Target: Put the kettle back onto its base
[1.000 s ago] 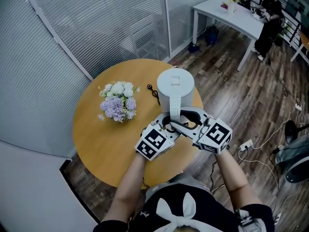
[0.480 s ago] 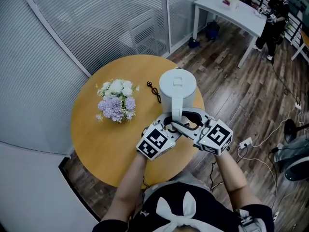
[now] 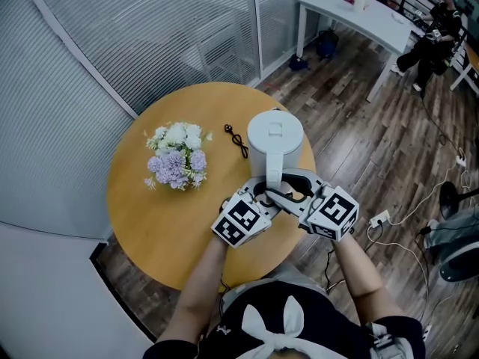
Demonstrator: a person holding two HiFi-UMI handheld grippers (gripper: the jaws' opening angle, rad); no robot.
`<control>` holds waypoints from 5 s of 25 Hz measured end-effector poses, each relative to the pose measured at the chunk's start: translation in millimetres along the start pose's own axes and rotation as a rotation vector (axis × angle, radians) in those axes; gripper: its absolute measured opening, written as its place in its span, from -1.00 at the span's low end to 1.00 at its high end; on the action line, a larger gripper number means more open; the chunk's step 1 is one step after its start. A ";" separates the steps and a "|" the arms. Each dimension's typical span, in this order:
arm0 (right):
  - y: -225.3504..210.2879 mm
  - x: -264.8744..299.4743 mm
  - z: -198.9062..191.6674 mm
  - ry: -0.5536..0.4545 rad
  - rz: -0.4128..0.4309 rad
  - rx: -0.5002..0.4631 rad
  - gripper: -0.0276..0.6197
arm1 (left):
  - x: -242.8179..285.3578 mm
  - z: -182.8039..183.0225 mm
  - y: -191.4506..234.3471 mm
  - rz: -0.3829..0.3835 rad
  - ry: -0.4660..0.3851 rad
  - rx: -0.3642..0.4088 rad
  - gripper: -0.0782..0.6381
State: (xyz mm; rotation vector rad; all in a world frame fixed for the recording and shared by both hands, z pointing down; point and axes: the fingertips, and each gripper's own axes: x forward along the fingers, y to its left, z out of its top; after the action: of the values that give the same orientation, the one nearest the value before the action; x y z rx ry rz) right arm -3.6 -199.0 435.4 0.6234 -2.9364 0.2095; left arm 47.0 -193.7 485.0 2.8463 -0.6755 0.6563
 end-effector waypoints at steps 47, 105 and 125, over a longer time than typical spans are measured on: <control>-5.2 10.6 -62.1 0.105 -0.023 0.115 -0.39 | 22.3 -57.2 -3.3 -0.040 0.083 -0.084 -0.29; 26.4 11.8 -103.0 0.178 -0.005 0.133 -0.45 | 24.0 -109.1 -21.3 0.008 0.153 -0.083 -0.34; 39.0 -3.5 -120.4 0.228 -0.057 0.087 -0.45 | 33.3 -125.3 -40.8 0.002 0.215 -0.059 -0.39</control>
State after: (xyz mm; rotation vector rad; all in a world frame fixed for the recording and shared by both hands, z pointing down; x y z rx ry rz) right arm -4.4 -142.8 548.9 0.6476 -2.6991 0.3770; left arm 44.6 -141.2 610.3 2.6703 -0.6504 0.9098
